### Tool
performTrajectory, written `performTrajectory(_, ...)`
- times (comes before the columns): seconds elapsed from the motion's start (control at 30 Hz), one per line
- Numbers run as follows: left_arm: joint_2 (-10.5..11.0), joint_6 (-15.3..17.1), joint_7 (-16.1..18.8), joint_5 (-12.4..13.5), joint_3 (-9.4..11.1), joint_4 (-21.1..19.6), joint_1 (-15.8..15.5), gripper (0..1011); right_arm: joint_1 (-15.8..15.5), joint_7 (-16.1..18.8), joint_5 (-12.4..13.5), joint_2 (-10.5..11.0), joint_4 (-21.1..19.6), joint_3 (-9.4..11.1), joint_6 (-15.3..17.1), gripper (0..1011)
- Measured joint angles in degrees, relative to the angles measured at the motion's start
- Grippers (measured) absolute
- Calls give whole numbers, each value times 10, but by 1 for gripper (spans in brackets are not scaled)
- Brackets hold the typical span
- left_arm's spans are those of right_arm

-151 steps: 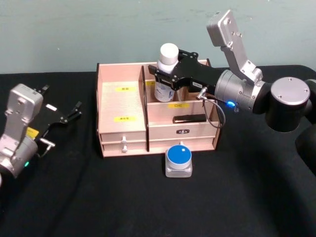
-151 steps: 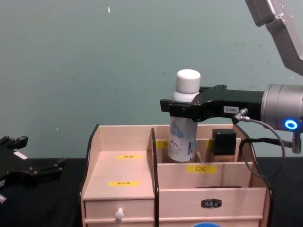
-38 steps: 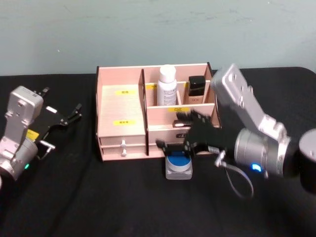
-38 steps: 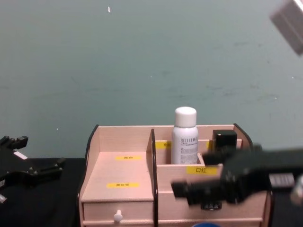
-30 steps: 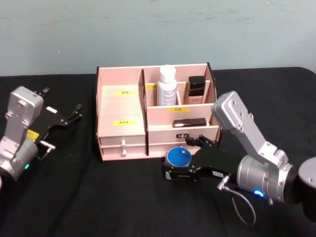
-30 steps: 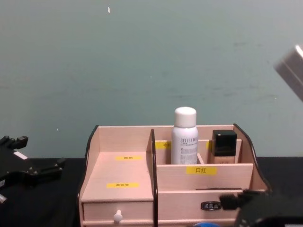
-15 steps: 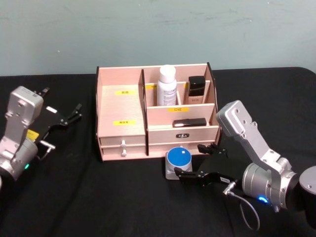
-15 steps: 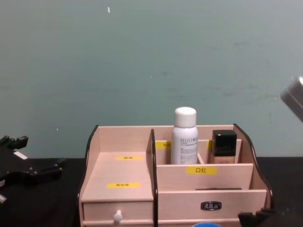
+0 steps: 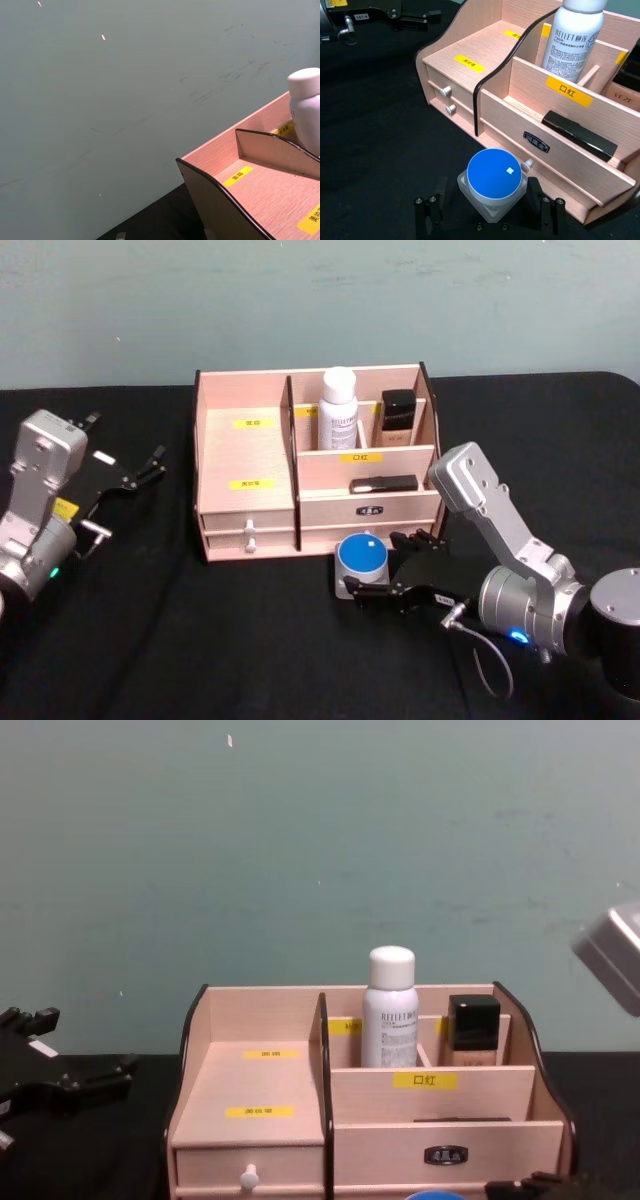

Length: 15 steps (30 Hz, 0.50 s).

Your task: Pick up the facial cleanser and watermelon frost from the table and place them into the tiered storage box.

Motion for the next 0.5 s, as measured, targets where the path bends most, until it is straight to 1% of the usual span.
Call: performTrajectory(0.5,0,0,0,0,0,0,0,1009,12,16,-14,-18,29,-5,-11,1003)
